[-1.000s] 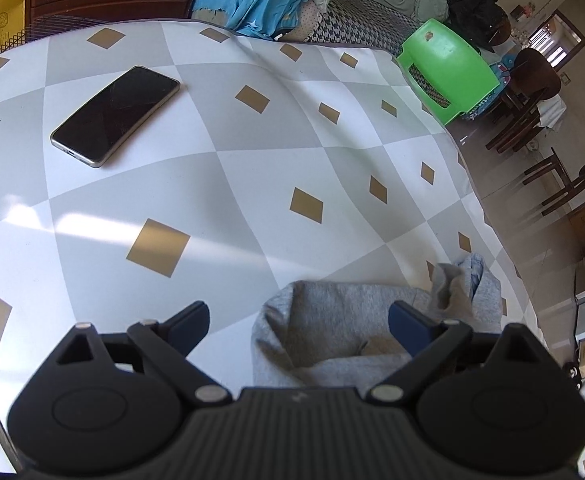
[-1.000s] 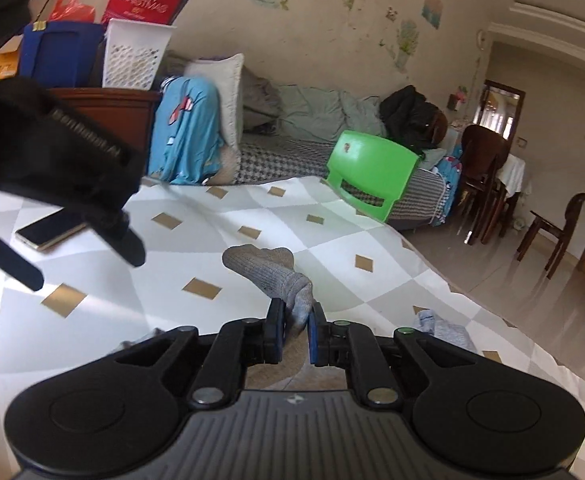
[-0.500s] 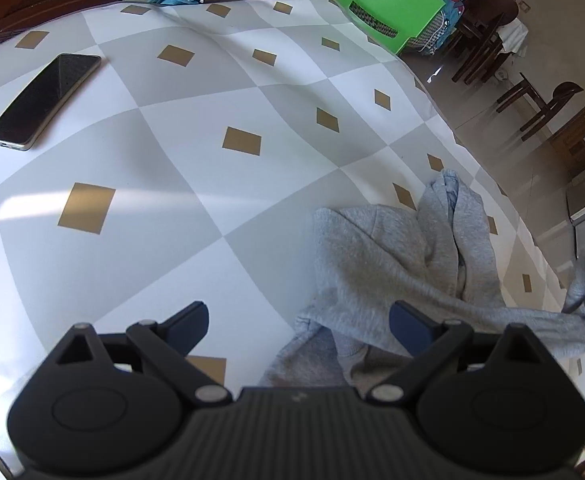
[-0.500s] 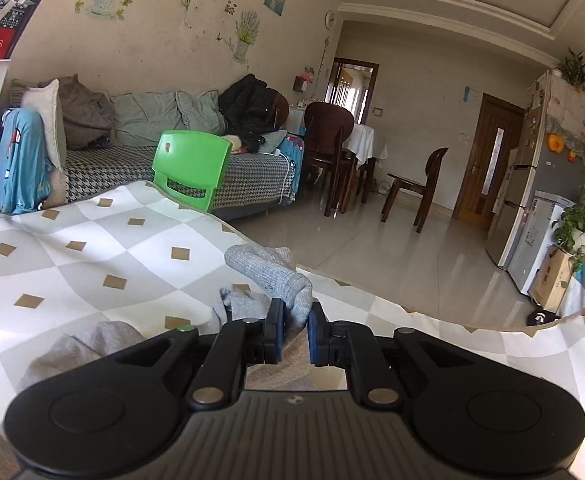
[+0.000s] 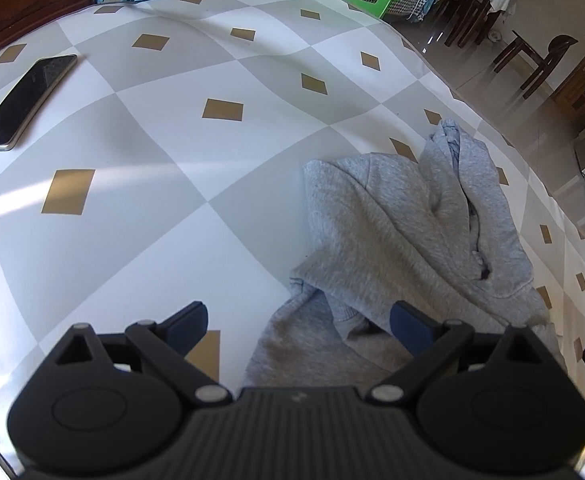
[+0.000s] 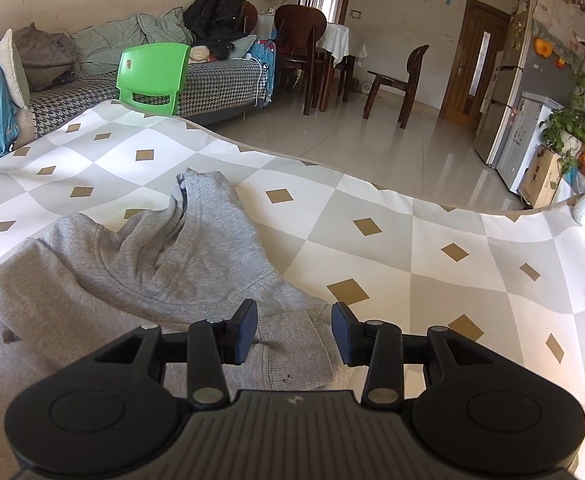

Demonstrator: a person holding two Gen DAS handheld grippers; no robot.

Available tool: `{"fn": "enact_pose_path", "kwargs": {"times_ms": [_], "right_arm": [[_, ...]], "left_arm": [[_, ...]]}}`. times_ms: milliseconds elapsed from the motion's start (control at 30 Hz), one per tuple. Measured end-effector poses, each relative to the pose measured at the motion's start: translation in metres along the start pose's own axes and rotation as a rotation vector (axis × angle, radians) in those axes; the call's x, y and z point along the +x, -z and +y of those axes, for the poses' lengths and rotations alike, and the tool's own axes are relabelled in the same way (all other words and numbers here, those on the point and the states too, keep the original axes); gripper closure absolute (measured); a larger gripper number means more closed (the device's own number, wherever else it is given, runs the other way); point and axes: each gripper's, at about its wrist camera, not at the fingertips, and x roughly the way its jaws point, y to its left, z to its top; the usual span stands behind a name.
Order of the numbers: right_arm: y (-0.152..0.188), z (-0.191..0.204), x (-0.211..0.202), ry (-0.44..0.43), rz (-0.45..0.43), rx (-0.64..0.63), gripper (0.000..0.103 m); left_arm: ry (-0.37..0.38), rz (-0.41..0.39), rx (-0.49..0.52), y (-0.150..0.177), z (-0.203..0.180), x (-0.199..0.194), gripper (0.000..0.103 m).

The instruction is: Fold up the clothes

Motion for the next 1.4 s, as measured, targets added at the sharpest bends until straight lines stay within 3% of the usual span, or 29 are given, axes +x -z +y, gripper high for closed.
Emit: {"fn": "enact_pose_path", "kwargs": {"times_ms": [233,500,900,933,1067,1133,1400], "right_arm": [[0.002,-0.018,0.013,-0.024,0.053,0.095,0.059],[0.013,-0.059,0.038,-0.105,0.131,0.314,0.057],[0.023,-0.051,0.061,-0.143,0.164,0.313,0.055],[0.023,-0.048,0.062,-0.136,0.166,0.299,0.056],[0.023,-0.039,0.061,-0.114,0.163,0.257,0.084],[0.022,-0.037,0.059,-0.104,0.163,0.245,0.09],[0.017,-0.043,0.041,-0.14,0.168,0.264,0.096]], "left_arm": [[0.01,-0.01,0.024,0.0,-0.014,0.007,0.002],[0.007,0.005,0.044,0.004,-0.027,0.015,0.0],[-0.007,0.032,0.06,0.008,-0.035,0.027,0.0],[-0.007,0.034,0.06,0.008,-0.035,0.027,0.0],[-0.01,0.037,0.063,0.008,-0.035,0.028,0.0],[-0.013,0.037,0.063,0.008,-0.035,0.028,0.0],[-0.011,0.032,0.065,0.008,-0.035,0.027,0.0]]}}
